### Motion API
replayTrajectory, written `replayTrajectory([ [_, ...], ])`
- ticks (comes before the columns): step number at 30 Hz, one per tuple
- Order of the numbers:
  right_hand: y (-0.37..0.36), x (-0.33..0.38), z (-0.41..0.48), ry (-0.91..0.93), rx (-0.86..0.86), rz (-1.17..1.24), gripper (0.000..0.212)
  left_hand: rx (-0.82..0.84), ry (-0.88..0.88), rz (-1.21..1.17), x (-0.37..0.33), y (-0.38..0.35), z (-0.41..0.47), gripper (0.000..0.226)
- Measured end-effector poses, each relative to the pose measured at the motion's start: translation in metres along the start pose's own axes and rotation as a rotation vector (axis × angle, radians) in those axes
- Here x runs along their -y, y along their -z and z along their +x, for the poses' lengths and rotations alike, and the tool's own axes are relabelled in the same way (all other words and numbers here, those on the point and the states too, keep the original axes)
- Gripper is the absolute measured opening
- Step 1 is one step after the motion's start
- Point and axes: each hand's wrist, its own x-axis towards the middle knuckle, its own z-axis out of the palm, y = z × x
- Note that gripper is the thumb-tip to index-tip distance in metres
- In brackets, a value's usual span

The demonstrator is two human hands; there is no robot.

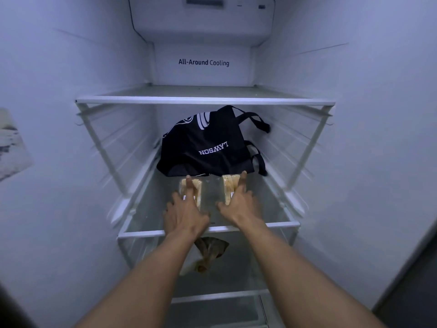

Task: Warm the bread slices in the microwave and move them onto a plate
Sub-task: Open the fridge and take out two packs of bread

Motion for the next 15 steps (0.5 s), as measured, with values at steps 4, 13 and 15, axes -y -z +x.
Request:
replayTrajectory([
  [4,0.004,-0.002,0.002,-0.017,0.012,0.014,0.119,-0.007,0.032,-0.013,0.001,0.002,0.0,0.103],
  [13,0.012,-0.002,-0.005,-0.059,-0.022,0.024,0.108,-0.072,0.087,-0.056,0.003,0.008,-0.01,0.097],
  [15,0.018,-0.002,-0.011,-0.062,-0.041,0.032,0.11,-0.073,0.09,-0.057,0.002,0.014,-0.015,0.096],
])
